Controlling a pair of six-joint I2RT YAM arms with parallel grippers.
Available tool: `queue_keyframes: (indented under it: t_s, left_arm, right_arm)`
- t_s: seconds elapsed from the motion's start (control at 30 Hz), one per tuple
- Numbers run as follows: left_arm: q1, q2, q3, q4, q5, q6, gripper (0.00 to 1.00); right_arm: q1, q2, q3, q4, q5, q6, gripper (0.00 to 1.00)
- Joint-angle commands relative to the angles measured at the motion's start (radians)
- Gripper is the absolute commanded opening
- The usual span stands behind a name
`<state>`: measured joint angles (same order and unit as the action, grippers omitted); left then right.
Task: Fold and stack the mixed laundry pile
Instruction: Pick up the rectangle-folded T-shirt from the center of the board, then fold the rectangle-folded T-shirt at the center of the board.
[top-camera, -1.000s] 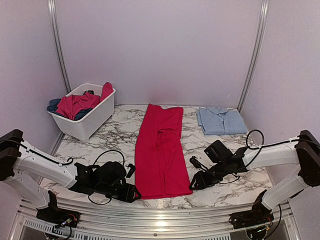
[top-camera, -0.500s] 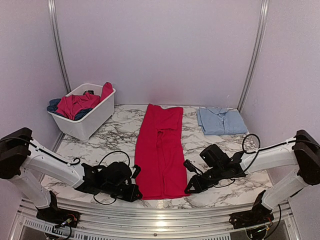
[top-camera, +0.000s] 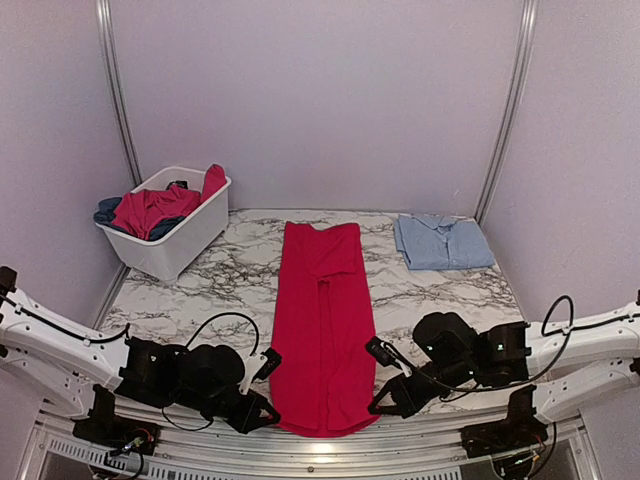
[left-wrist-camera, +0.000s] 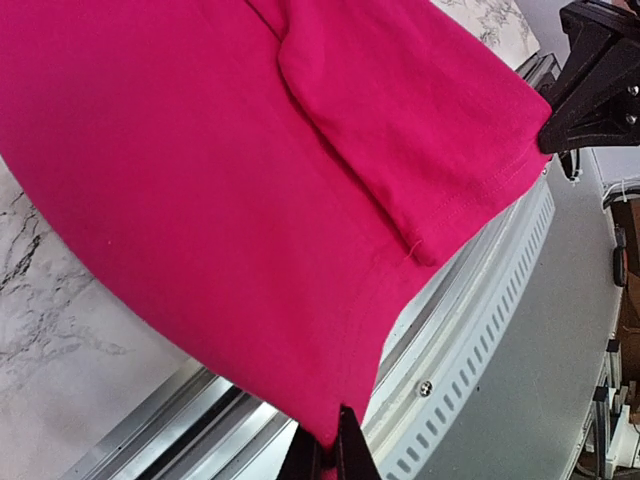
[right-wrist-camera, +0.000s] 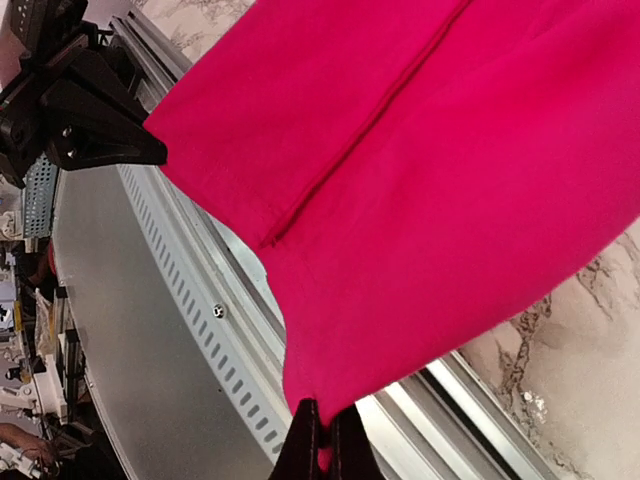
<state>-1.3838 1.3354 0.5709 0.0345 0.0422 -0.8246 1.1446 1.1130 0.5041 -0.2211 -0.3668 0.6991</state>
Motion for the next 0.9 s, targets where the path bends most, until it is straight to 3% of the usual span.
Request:
queue_keyframes:
  t_s: [0.0,0.13,0.43,0.87]
  left_arm:
    - [0.009,-0.127,-0.027,-0.104,-0.073,-0.007,0.00]
    - [0.104,-0.128,-0.001,-0.126,-0.048,0.062,0.00]
    - [0.235,0.018,0.118,-0.105,-0.058,0.183,0.00]
    - [0.371,0.201,0.276,-0.053,-0.135,0.372,0.00]
  right_arm:
    - [0.038,-0.142,0.018,-0.100,0.128,0.104,0.00]
    - [-0.073,-0.175,0.056,-0.135,0.142,0.035,0.00]
    - [-0.180,0.080,0.165,-0.077,0.138,-0.148,0.00]
    - [-0.443,0.256,0.291,0.005,0.068,-0.360,0.00]
